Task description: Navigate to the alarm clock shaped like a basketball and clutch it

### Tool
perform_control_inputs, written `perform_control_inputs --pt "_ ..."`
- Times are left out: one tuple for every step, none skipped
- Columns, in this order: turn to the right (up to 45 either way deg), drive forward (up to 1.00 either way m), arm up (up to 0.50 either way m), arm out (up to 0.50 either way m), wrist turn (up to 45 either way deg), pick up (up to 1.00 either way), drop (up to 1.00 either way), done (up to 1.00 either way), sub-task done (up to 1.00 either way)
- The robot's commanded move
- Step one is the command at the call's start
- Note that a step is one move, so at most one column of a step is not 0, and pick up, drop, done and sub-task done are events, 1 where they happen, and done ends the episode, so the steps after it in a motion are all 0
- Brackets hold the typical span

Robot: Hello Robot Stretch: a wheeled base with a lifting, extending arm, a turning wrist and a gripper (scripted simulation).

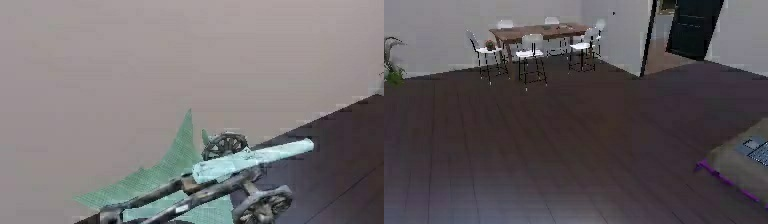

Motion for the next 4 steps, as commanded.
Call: perform_control_inputs --pt "45.0 0.0 0.0 0.0 0.0 0.0 0.0 0.0 0.0" --pt "24.0 0.0 0.0 0.0 0.0 0.0 0.0 0.0 0.0" --pt "0.0 0.5 0.0 0.0 0.0 0.0 0.0 0.0 0.0" --pt "-6.0 0.0 0.0 0.0 0.0 0.0 0.0 0.0 0.0"
